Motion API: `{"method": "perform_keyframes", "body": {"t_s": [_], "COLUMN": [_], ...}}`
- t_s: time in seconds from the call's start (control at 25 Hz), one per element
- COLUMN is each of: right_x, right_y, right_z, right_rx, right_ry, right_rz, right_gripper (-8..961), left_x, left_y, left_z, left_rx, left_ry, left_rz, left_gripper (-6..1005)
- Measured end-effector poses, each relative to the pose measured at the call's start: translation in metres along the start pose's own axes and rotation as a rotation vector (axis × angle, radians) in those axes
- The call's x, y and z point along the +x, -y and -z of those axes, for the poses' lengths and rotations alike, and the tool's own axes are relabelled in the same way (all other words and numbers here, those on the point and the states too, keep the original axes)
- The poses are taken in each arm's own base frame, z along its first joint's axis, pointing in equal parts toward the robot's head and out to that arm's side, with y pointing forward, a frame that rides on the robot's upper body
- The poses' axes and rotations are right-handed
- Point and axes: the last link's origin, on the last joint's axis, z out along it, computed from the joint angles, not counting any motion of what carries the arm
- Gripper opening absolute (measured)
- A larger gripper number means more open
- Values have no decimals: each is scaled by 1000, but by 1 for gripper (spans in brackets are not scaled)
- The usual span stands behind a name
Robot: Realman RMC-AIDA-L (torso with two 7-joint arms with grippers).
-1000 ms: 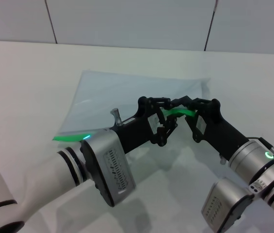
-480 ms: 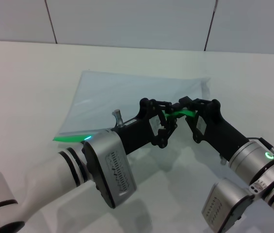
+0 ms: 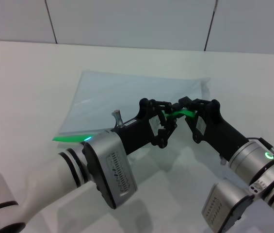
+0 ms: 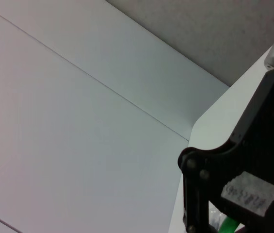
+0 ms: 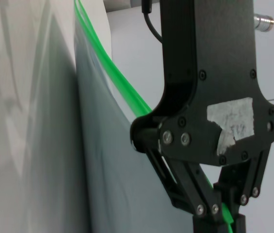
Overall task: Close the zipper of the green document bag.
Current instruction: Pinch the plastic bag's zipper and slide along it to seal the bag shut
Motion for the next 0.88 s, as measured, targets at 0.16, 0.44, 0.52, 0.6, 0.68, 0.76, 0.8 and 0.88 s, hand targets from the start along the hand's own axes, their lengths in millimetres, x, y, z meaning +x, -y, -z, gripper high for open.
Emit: {"method": "perform_keyframes", "body": {"t_s": [0.16,0.44,0.52,0.6,0.68,0.76,0.8,0.88], "right_x": [1,3,5,8,11,16,16,19], "right_y": [0,1,2,2,3,4,4,4], "right_z": [0,0,0,1,1,2,2,3], "right_rx": [1,7,10,14,21,28,28,30], "right_ry": [-3,-18,-27,-37,-50,-70,-70,-83], "right_rz": [-1,-14,-17,-18,-21,-26,-26,-28], "right_gripper": [121,125,127,128,129,130,131,132], "left_x": [-1,-2,-3,-3,-3,-4,-4,-5], "left_y": [-1,-2,-2,-2,-1,-1,0,0], "left_z": [0,0,0,0,0,0,0,1], "left_rx": [-8,-12,-11,-11,-7,0,3,7], "left_ry": [11,19,20,22,25,29,31,35], "left_rz": [1,5,5,6,9,14,15,18], "left_gripper": [83,83,83,84,84,84,84,84]}}
